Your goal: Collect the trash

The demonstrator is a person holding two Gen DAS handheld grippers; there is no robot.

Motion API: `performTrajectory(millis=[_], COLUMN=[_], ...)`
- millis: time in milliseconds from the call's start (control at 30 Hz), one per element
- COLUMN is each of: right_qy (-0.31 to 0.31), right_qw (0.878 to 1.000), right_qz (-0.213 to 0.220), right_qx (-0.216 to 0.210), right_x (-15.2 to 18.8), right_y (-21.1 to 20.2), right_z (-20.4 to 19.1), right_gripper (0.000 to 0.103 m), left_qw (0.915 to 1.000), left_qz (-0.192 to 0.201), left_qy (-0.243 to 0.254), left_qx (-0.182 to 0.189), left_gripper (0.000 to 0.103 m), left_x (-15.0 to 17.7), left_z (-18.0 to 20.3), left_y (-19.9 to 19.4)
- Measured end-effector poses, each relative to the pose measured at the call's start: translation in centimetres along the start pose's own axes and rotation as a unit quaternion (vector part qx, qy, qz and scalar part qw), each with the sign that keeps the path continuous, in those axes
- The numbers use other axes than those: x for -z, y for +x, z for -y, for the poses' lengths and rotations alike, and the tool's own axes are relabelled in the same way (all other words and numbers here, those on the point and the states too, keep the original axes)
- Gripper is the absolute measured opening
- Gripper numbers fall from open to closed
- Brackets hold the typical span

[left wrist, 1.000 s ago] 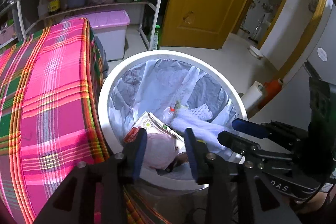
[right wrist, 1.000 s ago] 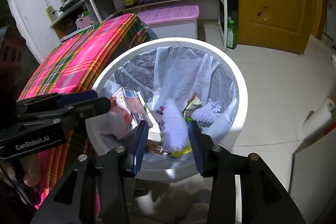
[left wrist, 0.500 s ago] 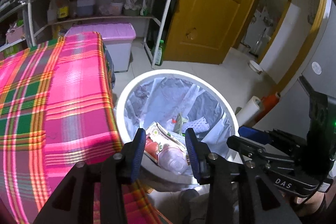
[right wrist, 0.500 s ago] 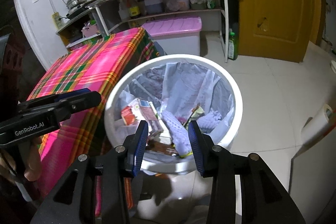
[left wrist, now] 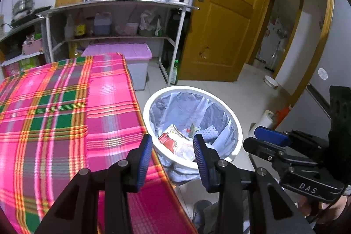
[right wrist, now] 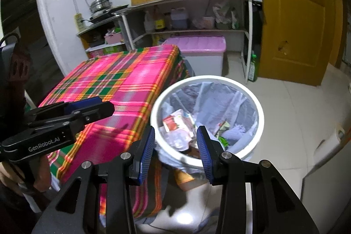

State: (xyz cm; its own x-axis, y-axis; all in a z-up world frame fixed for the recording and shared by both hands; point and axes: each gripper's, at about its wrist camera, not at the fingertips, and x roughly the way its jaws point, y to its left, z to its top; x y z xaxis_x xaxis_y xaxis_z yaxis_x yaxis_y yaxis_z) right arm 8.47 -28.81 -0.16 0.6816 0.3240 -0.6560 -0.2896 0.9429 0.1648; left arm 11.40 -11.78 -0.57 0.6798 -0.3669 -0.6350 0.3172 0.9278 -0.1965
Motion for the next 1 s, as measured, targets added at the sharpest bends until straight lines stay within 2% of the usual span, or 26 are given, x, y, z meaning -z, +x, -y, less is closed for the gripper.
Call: performTrajectory(millis=[433, 1000], right_qy=[-0.031, -0.040], right_qw=[0.999, 0.998], right_qz=[0.029, 0.038], right_qx=[-0.013, -0.014], right_x=[1.4, 2.5], right_y=[-3.4, -4.8], right_z=[-3.3, -4.4], right_gripper=[0.041, 0.042], left_qw=[0.9985, 0.9961], left_qz=[0.047, 0.075], left_qy=[0.001, -0.002], left_qx=[-0.028, -0.046], left_gripper=[0.039, 0.039], left_x=[2.8, 5.2], left_z=[0.4, 0.9], left_y=[-6.2, -10.1])
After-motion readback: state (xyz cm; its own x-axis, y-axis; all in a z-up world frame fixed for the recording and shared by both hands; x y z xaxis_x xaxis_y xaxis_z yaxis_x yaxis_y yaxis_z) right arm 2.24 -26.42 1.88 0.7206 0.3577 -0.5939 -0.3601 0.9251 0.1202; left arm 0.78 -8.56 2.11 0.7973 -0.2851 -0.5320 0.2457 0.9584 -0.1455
